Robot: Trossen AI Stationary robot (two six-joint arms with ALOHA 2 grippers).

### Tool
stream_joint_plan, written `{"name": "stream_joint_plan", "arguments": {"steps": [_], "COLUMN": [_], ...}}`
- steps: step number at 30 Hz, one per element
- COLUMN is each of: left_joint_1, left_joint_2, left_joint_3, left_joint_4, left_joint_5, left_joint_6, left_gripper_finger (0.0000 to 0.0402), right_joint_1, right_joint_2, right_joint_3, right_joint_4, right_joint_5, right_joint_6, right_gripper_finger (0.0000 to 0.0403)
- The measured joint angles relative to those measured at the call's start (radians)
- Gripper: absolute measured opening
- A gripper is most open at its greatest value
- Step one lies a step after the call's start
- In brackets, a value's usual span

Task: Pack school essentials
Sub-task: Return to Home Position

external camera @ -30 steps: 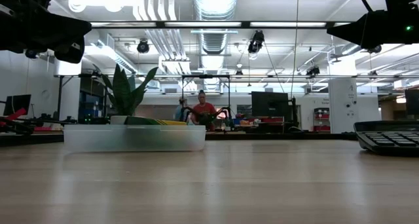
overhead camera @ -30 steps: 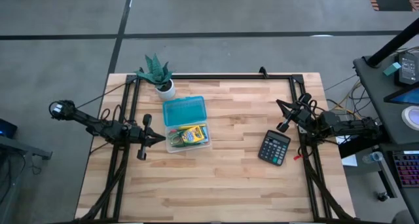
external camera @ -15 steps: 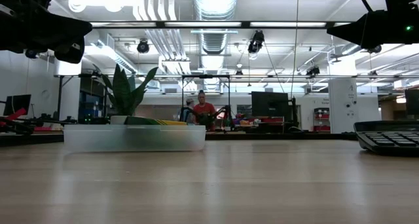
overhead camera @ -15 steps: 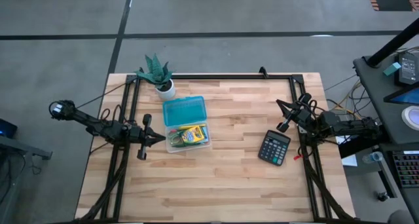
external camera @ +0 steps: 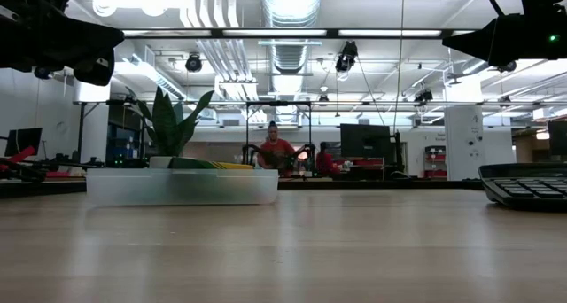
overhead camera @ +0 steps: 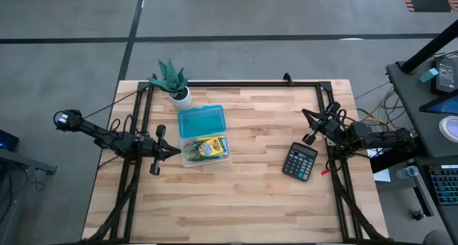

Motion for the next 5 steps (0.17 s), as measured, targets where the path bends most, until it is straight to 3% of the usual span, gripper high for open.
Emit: {"name": "stream_joint_plan", "arguments": {"steps": [5], "left_joint_1": [0.000], "left_joint_2": [0.000], "left_joint_3": [0.000], "left_joint_4": [0.000], "left_joint_5": [0.000], "left_joint_6": [0.000], "left_gripper_finger": [0.0000], "right_joint_1": [0.000], "right_joint_2": [0.000], "right_joint_3": [0.000], "right_joint_4": [0.000], "right_joint_5": [0.000], "right_joint_6": [0.000], "right_gripper_finger": [0.0009]}}
